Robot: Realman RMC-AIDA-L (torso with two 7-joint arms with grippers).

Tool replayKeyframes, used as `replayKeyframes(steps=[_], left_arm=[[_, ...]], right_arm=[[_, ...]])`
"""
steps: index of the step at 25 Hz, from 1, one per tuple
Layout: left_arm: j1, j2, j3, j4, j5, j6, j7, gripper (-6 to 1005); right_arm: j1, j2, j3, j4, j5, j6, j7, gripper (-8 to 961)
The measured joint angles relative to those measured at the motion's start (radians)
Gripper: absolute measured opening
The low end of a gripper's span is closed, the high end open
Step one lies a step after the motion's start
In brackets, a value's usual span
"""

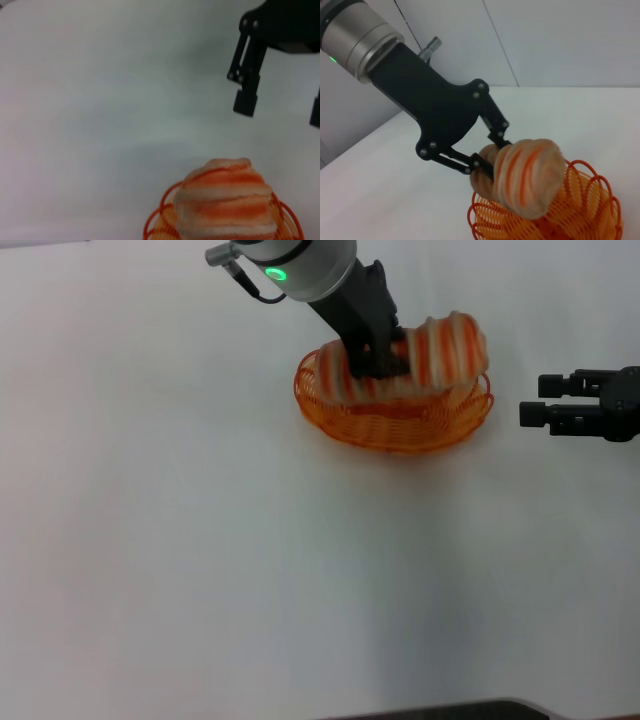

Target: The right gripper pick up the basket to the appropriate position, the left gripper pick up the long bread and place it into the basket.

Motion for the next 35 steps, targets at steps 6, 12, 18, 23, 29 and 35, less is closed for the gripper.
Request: replayKeyframes(steps=[6,12,18,23,29,35], left_arm=[[0.003,-0.003,0.045,-0.003,-0.044,-0.038,-0.002,362],[0.009,-0.003,0.051,-0.014,-0.049,-0.047,0.001,487],[0.056,0.005,0.031,0.028,-0.087,-0.046,0.002,664],[0.179,0.007,-0.105,0.115,-0.173,-0.005,-0.001,812],[0.381,0.015,-0.318,0.130,-0.350,0.058,0.014,861],[0.574,0.023,-0.514,0.127,-0.384,0.233,0.033,861]], right_arm=[[0.006,0.004,-0.004,0.002,0.000,0.001,-0.002,736],[0.001,0.005,-0.002,0.003,-0.001,0.000,-0.003,736],[-0.003,0.006,0.000,0.003,0.000,-0.004,-0.005,736],[0.001,0.006,0.000,0.003,0.001,-0.007,-0.005,736],[0.020,0.006,0.001,0.003,0.005,-0.005,-0.005,736],[0.051,0.003,-0.006,0.003,0.006,-0.002,0.002,736]])
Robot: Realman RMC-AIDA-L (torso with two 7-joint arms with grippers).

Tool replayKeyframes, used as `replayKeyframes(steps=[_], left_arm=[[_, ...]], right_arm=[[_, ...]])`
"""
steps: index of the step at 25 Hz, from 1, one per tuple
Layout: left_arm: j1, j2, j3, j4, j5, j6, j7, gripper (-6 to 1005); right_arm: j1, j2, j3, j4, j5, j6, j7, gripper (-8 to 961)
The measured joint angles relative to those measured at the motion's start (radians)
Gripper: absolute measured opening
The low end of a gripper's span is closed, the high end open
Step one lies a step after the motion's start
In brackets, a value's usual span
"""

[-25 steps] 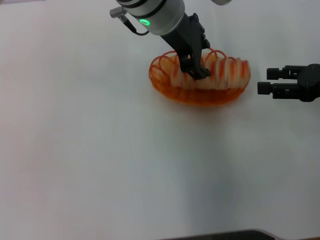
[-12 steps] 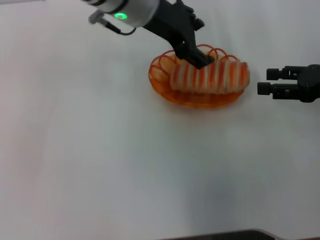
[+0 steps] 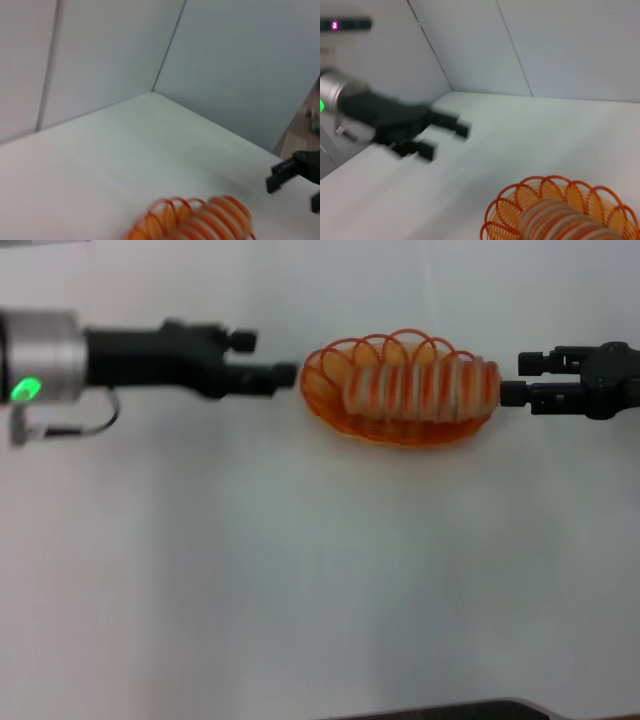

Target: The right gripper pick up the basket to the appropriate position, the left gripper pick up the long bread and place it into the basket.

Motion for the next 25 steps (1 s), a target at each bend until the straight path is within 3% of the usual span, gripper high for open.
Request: replayKeyframes(steps=[6,9,25], left_arm=[[0.166,-0.007,-0.164,0.004,0.006,0.151,0.042,861],[0.219,-0.011,-0.180,-0.001,0.009,0.167,0.065,861],[0.203,-0.010,-0.169,-0.005,0.034,0.185,0.072,861]], right_arm=[[0.014,-0.007,-0.020,0.000,-0.014,0.002,0.001,735],[0.011,-0.008,-0.043,0.000,-0.015,0.000,0.001,735],[0.007,-0.018,-0.103,0.000,-0.024,-0.008,0.021,734]])
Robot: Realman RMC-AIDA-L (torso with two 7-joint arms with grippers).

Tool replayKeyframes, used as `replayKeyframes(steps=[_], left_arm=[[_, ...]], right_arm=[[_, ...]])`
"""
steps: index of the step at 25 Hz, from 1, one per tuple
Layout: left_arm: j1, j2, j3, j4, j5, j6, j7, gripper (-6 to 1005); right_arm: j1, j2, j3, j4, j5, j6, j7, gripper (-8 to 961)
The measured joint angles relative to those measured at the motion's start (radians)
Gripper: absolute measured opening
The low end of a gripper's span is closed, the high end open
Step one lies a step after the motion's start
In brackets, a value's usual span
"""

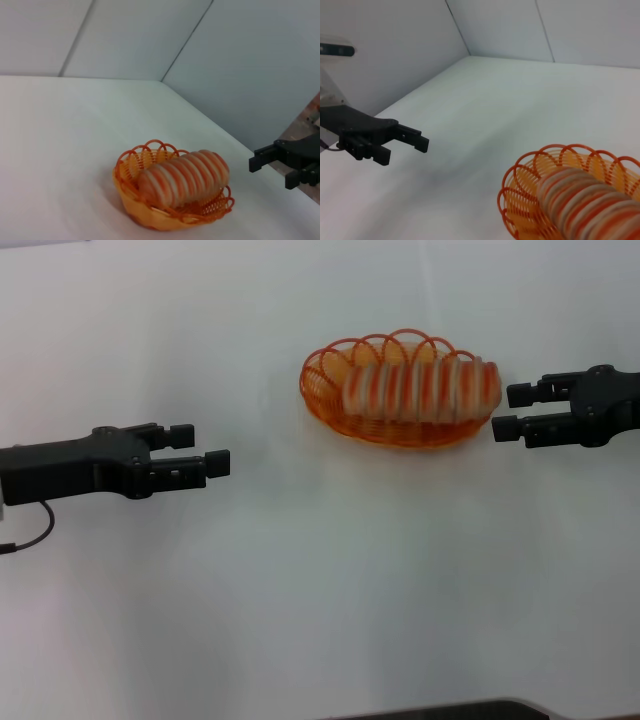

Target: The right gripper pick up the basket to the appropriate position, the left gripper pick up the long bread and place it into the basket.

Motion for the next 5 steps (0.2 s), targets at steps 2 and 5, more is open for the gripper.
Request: replayKeyframes(steps=[2,5], left_arm=[[-0.006,0.001,0.004,0.000,0.000,0.000,0.000,861],[-0.010,0.001,0.005,0.000,0.000,0.001,0.001,861]], right_arm=[[0.001,0.000,-0.002,0.000,-0.001,0.001,0.000,734],[0.000,0.000,-0.003,0.000,-0.002,0.001,0.000,734]])
